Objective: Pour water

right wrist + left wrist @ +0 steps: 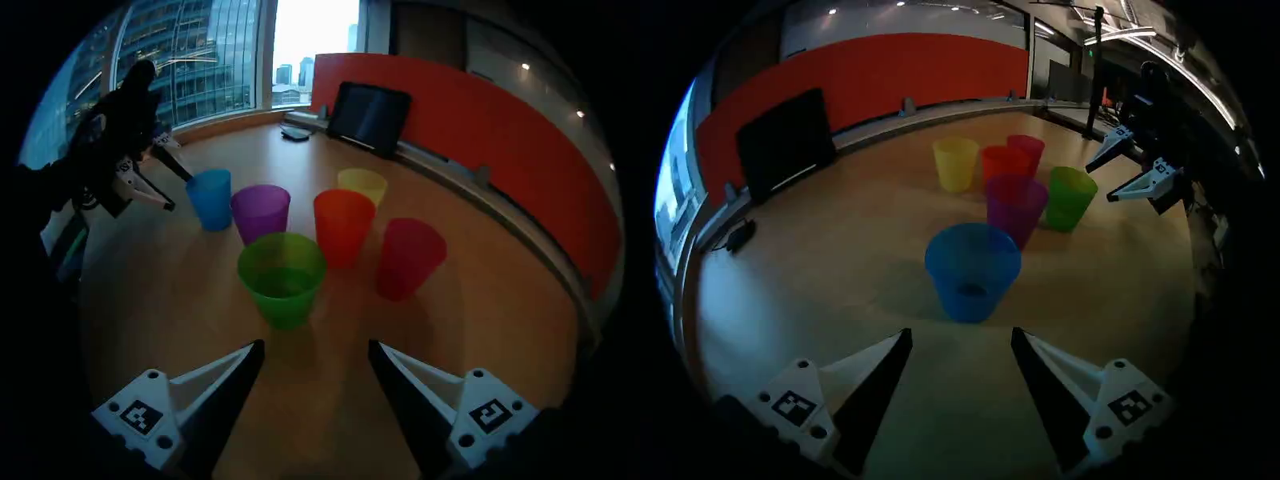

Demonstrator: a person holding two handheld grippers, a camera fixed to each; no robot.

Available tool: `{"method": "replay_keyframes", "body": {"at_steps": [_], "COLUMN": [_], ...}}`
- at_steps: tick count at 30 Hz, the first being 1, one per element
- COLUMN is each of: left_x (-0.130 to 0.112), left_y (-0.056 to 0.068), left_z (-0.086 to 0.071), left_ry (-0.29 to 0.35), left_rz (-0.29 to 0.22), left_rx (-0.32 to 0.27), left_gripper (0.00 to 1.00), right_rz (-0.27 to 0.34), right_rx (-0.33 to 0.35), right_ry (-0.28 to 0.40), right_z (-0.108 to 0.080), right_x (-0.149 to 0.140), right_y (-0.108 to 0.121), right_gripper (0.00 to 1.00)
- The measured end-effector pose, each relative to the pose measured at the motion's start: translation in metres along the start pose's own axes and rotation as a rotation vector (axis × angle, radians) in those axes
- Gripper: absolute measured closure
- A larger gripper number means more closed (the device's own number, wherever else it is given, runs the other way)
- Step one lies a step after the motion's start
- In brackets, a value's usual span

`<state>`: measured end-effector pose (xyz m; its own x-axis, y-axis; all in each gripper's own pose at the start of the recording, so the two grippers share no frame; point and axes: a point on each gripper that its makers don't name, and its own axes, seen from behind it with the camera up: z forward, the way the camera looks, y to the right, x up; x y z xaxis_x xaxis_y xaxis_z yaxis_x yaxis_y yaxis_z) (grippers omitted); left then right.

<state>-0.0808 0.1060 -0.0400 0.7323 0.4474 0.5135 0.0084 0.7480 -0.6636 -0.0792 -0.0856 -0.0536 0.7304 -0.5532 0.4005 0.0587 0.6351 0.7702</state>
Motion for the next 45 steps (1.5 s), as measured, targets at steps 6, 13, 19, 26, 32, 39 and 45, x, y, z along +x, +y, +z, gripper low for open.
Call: {"method": "replay_keyframes", "body": {"at_steps": [6,13,19,26,32,39,45], "left_x": [0.004,0.006,0.011,0.015,0.021,0.029,0.038], "left_y": [-0.010,-0.022,-0.035,-0.052,-0.062,-0.073,-0.079], "left_z": [-0.009,-0.020,-0.029,-0.038,-0.045,-0.055,-0.065], "left_ry": [0.032,0.074,0.137,0.226,0.286,0.352,0.405], "left_rz": [-0.013,-0.036,-0.083,-0.153,-0.172,-0.164,-0.168], "left_rx": [0.057,0.129,0.192,0.267,0.326,0.395,0.435], "left_gripper": [0.08,0.08,0.08,0.08,0.08,0.08,0.08], "right_rz": [0.029,0.076,0.124,0.184,0.210,0.245,0.275], "right_rx": [-0.041,-0.103,-0.183,-0.273,-0.356,-0.434,-0.510], "right_ry": [0.027,0.057,0.129,0.220,0.266,0.308,0.361], "right_z": [-0.013,-0.023,-0.033,-0.041,-0.046,-0.049,-0.056], "right_x": [-0.001,-0.001,0.010,0.023,0.025,0.029,0.039], "right_y": [0.008,0.021,0.036,0.052,0.063,0.071,0.078], "right_gripper": [0.00,0.00,0.00,0.00,0.00,0.00,0.00]}}
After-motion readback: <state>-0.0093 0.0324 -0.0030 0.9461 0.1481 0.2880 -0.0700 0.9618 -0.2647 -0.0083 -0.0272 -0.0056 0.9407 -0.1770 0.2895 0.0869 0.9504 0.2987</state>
